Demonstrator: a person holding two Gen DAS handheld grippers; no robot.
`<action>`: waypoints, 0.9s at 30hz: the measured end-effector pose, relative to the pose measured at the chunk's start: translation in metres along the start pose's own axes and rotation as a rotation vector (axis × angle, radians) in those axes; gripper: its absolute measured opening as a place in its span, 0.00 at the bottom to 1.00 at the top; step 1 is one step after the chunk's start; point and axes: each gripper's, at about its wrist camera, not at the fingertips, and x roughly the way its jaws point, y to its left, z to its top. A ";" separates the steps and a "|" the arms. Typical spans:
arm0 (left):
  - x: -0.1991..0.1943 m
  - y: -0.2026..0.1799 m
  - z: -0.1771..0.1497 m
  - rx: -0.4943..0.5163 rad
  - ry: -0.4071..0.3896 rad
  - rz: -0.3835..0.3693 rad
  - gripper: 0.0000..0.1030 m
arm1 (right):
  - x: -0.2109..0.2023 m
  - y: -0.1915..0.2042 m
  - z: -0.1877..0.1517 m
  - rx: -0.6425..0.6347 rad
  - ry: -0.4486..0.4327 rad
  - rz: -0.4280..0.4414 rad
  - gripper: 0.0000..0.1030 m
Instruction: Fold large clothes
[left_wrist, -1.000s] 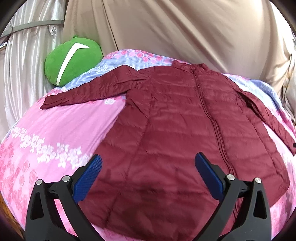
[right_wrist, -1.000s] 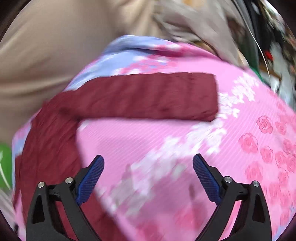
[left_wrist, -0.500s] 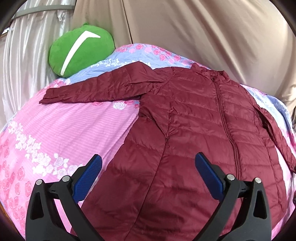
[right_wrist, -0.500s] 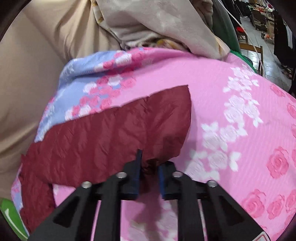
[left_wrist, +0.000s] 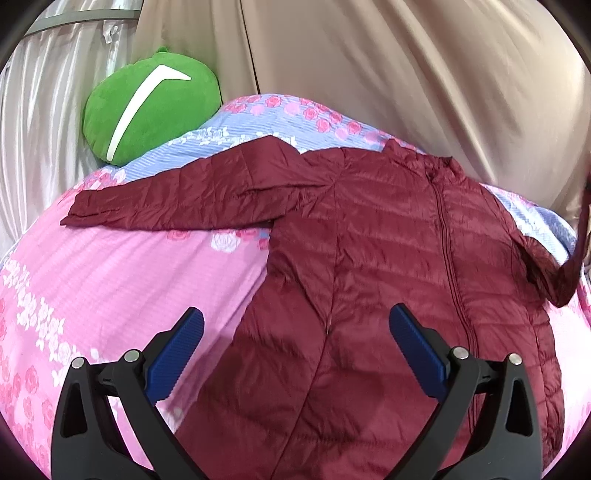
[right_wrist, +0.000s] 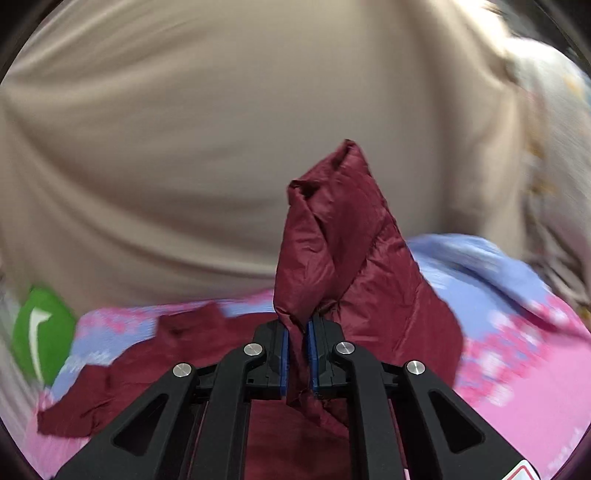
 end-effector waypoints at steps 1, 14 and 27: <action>0.002 0.001 0.003 -0.003 0.001 -0.001 0.95 | 0.007 0.026 -0.002 -0.042 0.001 0.038 0.09; 0.080 0.016 0.048 -0.137 0.130 -0.169 0.95 | 0.105 0.221 -0.194 -0.451 0.425 0.434 0.31; 0.180 -0.057 0.072 -0.053 0.266 -0.219 0.94 | 0.074 -0.020 -0.122 -0.088 0.272 0.015 0.63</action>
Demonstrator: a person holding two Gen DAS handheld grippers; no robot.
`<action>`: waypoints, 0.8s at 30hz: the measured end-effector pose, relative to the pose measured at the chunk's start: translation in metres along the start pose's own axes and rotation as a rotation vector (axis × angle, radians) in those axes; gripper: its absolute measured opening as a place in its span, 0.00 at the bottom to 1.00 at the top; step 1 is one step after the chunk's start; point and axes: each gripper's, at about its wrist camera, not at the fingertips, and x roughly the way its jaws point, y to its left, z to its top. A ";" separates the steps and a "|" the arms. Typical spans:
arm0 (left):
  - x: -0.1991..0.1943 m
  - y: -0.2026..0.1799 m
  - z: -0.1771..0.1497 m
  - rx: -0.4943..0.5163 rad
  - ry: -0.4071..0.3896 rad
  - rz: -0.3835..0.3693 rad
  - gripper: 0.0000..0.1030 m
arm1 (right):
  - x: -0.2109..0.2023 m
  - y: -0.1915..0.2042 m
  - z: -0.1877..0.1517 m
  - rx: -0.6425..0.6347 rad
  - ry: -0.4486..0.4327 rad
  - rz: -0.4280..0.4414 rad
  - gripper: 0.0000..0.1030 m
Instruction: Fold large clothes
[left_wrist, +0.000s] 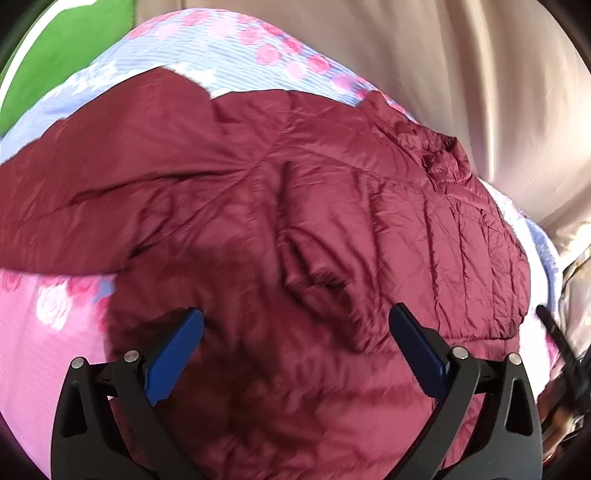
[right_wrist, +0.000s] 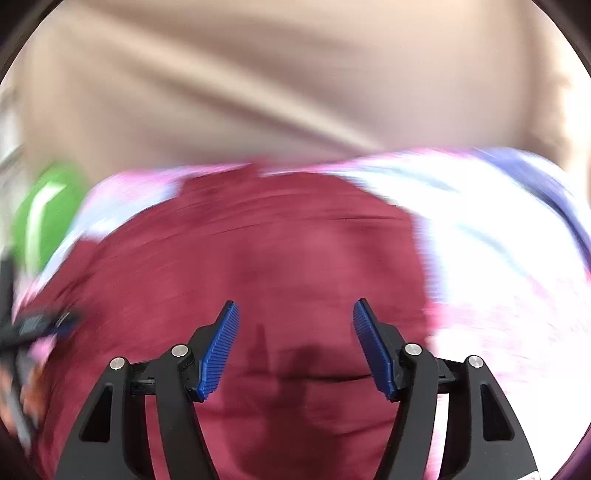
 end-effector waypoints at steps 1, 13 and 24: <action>0.004 -0.005 0.001 0.017 -0.001 0.010 0.90 | 0.005 -0.024 0.007 0.075 0.001 -0.023 0.63; 0.010 -0.031 0.049 0.150 -0.136 0.041 0.04 | 0.055 -0.052 0.031 0.217 -0.009 0.055 0.05; 0.054 -0.030 0.029 0.210 -0.106 0.131 0.05 | 0.040 -0.060 0.012 0.151 0.014 -0.066 0.22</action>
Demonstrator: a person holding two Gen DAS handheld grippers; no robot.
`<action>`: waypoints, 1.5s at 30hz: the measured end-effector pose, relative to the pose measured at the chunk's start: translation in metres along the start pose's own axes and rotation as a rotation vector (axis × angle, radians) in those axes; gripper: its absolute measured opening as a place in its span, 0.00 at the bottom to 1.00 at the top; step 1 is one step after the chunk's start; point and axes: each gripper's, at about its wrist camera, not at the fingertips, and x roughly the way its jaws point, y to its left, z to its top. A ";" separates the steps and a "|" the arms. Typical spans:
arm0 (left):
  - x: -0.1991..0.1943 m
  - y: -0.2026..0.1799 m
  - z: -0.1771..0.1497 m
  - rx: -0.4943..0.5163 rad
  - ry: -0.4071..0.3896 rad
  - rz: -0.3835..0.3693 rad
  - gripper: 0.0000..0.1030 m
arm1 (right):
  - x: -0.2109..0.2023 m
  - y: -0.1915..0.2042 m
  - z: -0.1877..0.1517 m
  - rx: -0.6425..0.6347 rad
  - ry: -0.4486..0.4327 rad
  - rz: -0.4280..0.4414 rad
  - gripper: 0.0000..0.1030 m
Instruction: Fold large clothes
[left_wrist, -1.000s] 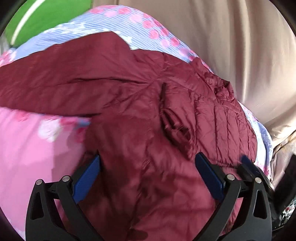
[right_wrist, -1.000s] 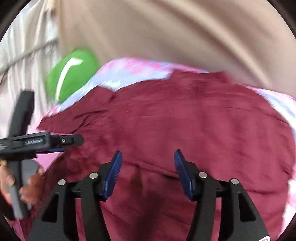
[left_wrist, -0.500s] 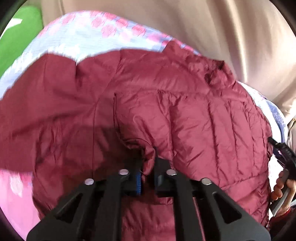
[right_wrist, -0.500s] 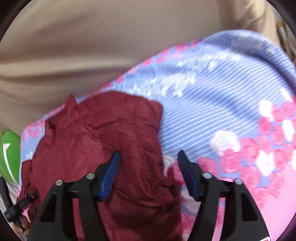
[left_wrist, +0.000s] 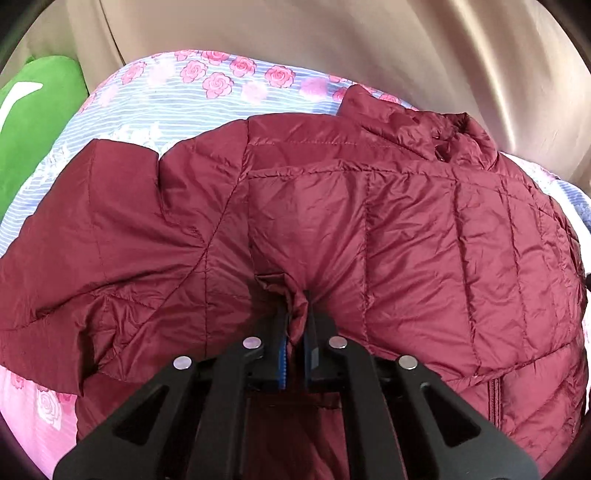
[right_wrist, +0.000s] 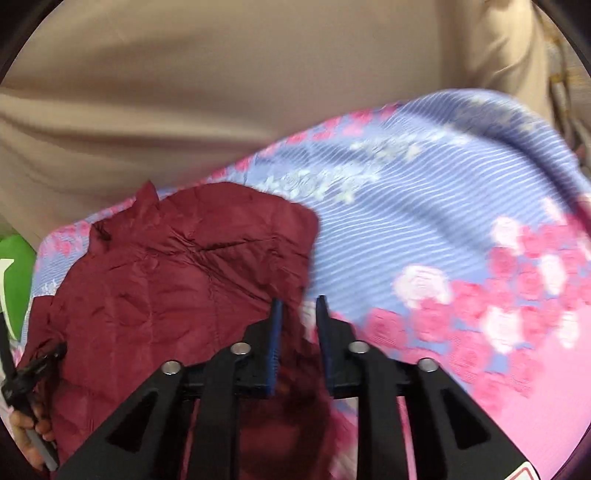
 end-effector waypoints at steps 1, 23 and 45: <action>0.000 0.001 0.000 -0.005 -0.002 -0.007 0.06 | -0.007 -0.004 -0.006 -0.012 0.005 -0.013 0.23; 0.002 -0.002 -0.004 0.010 -0.004 -0.051 0.20 | 0.012 -0.011 -0.044 -0.138 0.142 -0.120 0.00; -0.017 0.026 -0.012 -0.105 -0.038 -0.116 0.30 | 0.026 0.032 -0.033 -0.136 0.122 -0.176 0.00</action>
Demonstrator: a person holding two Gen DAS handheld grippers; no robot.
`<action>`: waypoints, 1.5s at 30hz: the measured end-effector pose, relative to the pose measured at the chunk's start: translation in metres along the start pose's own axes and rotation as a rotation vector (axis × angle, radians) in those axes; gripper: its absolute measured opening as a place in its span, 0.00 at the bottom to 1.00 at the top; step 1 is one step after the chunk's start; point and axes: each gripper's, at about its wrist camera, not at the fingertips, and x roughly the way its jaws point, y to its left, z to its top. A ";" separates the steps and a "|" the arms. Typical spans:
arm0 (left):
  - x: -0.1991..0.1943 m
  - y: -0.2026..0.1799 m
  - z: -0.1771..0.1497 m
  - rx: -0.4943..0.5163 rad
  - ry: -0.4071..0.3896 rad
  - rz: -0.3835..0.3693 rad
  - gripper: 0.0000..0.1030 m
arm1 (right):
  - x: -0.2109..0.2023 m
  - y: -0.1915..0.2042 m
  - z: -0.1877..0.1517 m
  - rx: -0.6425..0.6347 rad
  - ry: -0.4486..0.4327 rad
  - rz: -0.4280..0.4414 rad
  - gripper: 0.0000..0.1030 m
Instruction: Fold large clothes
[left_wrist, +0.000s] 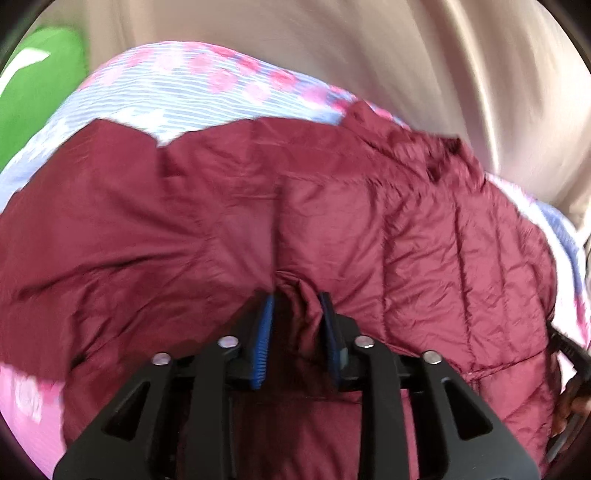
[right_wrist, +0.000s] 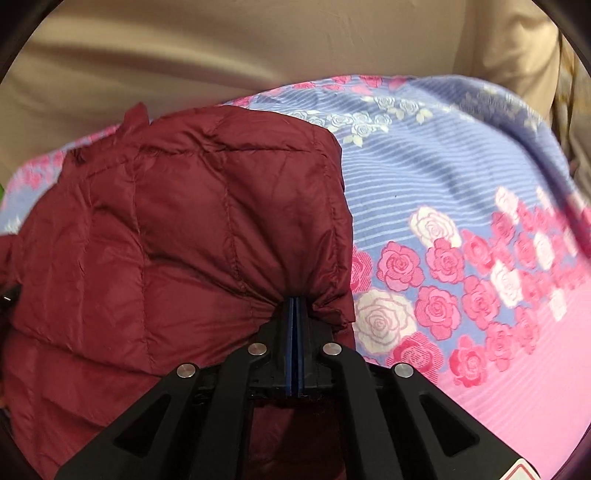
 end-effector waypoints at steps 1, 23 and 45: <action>-0.014 0.012 -0.003 -0.041 -0.011 -0.005 0.40 | -0.006 0.002 -0.002 -0.011 0.000 -0.016 0.01; -0.185 0.423 -0.057 -0.870 -0.192 0.320 0.81 | -0.076 0.048 -0.104 -0.022 -0.007 0.134 0.23; -0.230 0.021 0.118 -0.068 -0.351 -0.131 0.01 | -0.074 0.048 -0.106 -0.013 -0.003 0.182 0.39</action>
